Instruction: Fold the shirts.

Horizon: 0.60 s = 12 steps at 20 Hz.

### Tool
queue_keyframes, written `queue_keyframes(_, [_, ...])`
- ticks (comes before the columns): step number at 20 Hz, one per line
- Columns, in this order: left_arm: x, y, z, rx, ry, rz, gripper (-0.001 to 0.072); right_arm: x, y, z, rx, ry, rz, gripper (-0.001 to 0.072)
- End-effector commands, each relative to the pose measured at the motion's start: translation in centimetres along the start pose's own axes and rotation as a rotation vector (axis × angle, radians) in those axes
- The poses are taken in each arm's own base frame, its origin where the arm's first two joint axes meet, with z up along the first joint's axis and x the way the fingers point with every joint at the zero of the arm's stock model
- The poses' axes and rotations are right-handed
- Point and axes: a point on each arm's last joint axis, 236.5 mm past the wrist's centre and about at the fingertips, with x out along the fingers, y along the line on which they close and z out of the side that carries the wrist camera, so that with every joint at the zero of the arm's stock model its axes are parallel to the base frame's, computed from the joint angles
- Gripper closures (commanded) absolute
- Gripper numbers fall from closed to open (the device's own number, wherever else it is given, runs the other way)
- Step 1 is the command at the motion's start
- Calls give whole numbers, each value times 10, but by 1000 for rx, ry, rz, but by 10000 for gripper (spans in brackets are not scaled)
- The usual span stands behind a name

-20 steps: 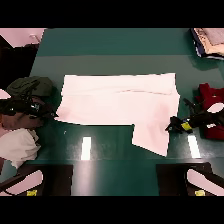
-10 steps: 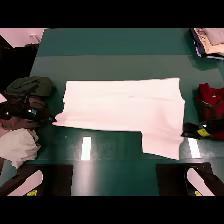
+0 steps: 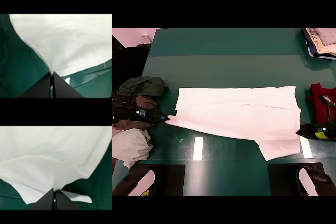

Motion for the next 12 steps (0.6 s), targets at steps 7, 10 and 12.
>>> queue_keyframes(7, [-2,19,101,-41,-186,23,687,2,16,123,-30,-91,27,697])
queue_keyframes(10, [17,24,126,-101,-179,-35,687,9,12,159,-22,-113,23,697])
queue_keyframes(12, [26,27,144,-130,-181,-70,686,16,8,178,-10,-112,22,697])
